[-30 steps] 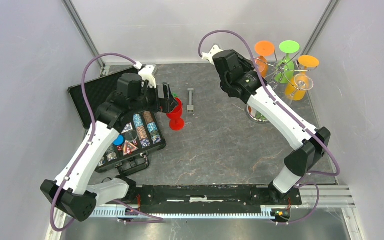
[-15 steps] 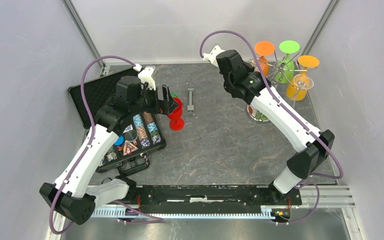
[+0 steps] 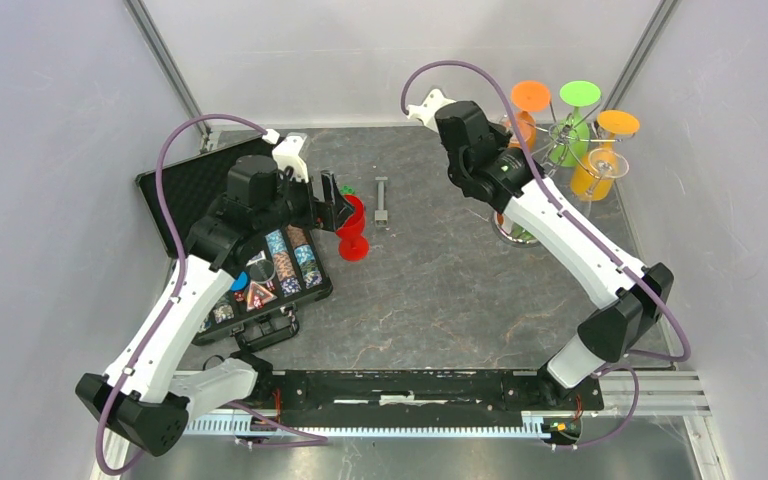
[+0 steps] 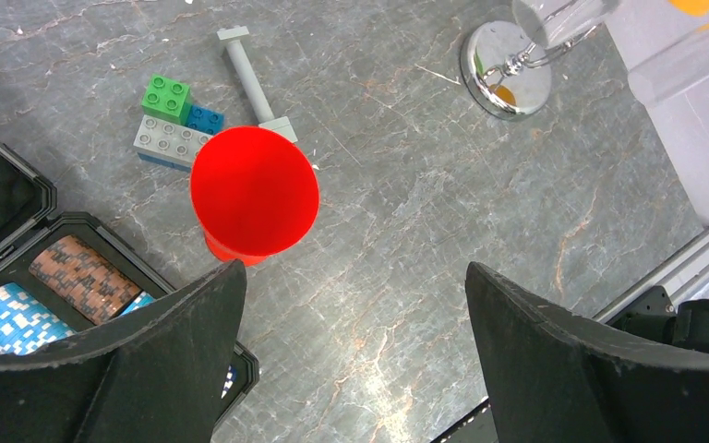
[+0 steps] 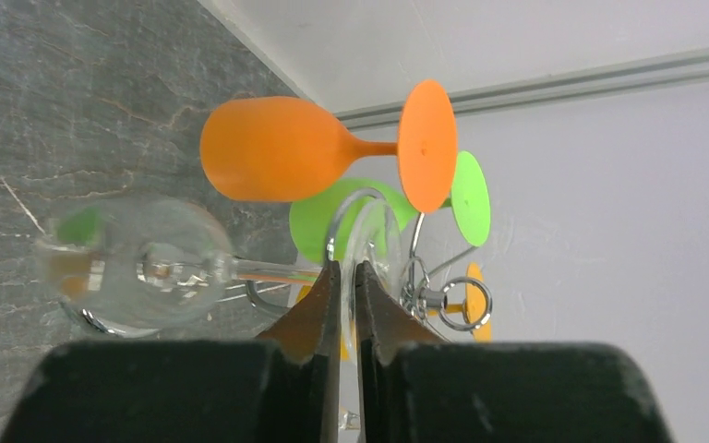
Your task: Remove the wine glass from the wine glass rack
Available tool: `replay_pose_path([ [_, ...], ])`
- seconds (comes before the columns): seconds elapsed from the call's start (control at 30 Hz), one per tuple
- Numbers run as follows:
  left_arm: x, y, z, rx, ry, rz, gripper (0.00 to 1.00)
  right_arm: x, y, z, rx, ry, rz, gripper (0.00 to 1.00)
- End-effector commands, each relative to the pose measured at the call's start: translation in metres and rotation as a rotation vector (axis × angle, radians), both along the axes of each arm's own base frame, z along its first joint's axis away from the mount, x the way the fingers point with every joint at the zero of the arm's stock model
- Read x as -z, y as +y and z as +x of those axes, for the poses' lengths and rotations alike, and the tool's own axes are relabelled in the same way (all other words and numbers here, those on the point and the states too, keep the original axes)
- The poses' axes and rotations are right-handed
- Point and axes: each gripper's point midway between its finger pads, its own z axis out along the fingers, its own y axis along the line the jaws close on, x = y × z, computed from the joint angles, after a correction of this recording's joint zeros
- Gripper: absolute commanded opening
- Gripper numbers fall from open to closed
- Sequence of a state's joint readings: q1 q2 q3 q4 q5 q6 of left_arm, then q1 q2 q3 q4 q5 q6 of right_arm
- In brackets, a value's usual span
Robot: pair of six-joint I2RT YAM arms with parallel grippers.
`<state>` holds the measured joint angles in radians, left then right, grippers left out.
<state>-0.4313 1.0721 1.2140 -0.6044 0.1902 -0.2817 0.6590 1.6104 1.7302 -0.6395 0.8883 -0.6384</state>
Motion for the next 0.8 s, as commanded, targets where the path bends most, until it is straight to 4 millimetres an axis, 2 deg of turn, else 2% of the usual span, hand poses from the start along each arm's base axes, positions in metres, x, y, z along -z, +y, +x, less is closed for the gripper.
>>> replay_pose_path([
  [0.0, -0.018, -0.001, 0.002, -0.020, -0.042, -0.064, 0.93, -0.024, -0.019, -0.008, 0.066, -0.101, -0.016, 0.00],
  [0.27, -0.020, -0.002, 0.003, -0.018, -0.050, -0.069, 0.94, -0.032, -0.030, -0.011, 0.108, -0.199, -0.063, 0.00],
  [0.47, -0.021, -0.001, 0.003, -0.021, -0.055, -0.066, 0.94, -0.045, -0.030, -0.012, 0.099, -0.248, -0.056, 0.00],
  [0.67, -0.027, 0.000, 0.004, -0.022, -0.072, -0.066, 0.95, -0.074, -0.011, -0.023, -0.001, -0.307, 0.014, 0.00],
  [0.77, -0.027, -0.001, 0.005, -0.022, -0.072, -0.065, 0.95, -0.079, -0.004, -0.024, -0.033, -0.309, 0.021, 0.00],
])
